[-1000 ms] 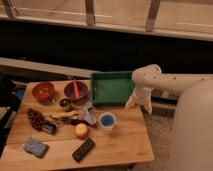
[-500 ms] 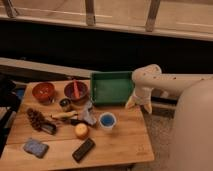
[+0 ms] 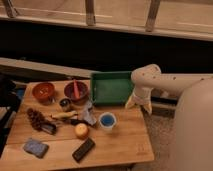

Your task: Place eraser in tray

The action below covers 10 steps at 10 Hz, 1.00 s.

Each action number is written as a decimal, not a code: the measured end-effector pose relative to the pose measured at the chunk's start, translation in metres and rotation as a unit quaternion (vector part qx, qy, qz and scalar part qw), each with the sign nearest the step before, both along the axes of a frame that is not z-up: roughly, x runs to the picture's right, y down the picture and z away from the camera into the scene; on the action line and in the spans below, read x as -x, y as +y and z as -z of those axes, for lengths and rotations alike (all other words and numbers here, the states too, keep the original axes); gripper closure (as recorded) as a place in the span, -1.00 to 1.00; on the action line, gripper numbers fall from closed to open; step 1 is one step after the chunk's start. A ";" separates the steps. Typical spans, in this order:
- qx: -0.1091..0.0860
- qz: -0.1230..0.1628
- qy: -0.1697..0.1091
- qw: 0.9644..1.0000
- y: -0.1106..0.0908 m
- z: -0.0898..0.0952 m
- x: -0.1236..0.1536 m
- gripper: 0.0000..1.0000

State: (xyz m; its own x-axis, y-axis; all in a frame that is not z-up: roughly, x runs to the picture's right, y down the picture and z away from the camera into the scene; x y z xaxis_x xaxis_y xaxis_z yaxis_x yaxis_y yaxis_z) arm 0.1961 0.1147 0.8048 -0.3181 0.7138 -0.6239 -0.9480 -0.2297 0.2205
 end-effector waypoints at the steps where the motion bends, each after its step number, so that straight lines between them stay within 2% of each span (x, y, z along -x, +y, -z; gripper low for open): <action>1: -0.004 -0.004 -0.005 1.000 -0.004 0.001 0.007 -0.60; 4: -0.017 0.001 -0.032 0.999 -0.019 0.004 0.044 -0.60; 6: -0.027 0.025 -0.060 0.998 -0.028 0.011 0.082 -0.60; 8: -0.031 0.055 -0.082 0.995 -0.024 0.025 0.119 -0.60; 10: -0.028 0.080 -0.097 0.992 -0.008 0.040 0.142 -0.60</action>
State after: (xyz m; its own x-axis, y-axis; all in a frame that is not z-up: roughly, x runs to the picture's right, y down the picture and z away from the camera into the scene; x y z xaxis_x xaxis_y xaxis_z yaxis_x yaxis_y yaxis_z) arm 0.0544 0.1063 0.7653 -0.0765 0.7810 -0.6198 -0.9965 -0.0806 0.0215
